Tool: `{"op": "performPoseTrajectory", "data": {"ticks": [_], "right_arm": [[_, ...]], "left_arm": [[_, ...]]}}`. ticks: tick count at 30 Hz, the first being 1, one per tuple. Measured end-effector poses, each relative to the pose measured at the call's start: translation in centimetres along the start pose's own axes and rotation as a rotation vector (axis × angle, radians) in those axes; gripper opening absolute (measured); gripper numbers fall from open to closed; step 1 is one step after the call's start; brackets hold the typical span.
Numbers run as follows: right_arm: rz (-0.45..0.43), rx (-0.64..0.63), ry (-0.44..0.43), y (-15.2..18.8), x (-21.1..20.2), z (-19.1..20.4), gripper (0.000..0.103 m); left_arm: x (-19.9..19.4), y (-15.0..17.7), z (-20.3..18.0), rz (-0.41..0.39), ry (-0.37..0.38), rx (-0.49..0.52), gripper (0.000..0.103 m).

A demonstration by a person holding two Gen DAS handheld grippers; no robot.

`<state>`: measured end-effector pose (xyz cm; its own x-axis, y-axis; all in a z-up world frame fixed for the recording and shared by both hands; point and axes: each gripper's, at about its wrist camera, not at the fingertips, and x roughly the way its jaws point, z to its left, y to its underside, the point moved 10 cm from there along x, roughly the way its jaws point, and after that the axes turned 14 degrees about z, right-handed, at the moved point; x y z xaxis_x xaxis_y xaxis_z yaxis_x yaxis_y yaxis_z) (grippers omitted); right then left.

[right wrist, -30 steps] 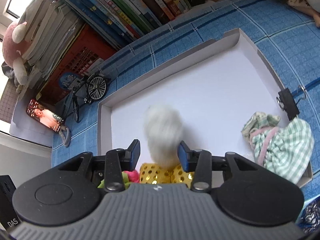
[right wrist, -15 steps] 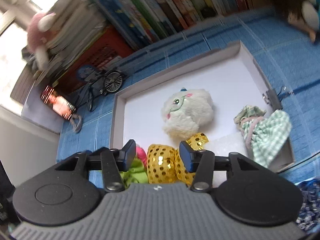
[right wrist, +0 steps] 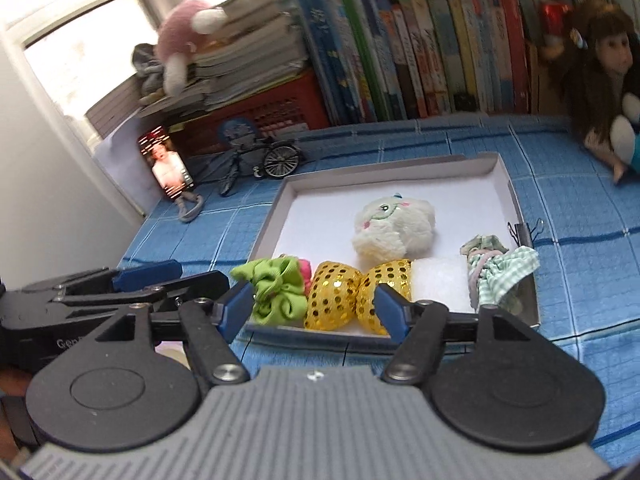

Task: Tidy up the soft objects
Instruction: 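Move the left tool toward the lavender sock while the right tool approaches the folded white paper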

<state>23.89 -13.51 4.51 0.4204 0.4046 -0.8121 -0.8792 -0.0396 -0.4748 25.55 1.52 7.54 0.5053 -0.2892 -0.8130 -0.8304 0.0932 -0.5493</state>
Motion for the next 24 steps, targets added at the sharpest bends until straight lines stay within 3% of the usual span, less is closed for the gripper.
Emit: {"op": "performPoseTrajectory", "data": {"ticks": [11,24], "right_arm": [[-0.105,-0.144,0.018,3.7,-3.1,1.7,0.089],[-0.202,-0.292,0.092,7.9,-4.2,3.4,0.100]], "left_arm": [[-3.7,4.6,-1.3,-0.110,0.029,0.045,0.076],[-5.1,9.2,-1.5,-0.159,0.034,0.059,0.078]]}}
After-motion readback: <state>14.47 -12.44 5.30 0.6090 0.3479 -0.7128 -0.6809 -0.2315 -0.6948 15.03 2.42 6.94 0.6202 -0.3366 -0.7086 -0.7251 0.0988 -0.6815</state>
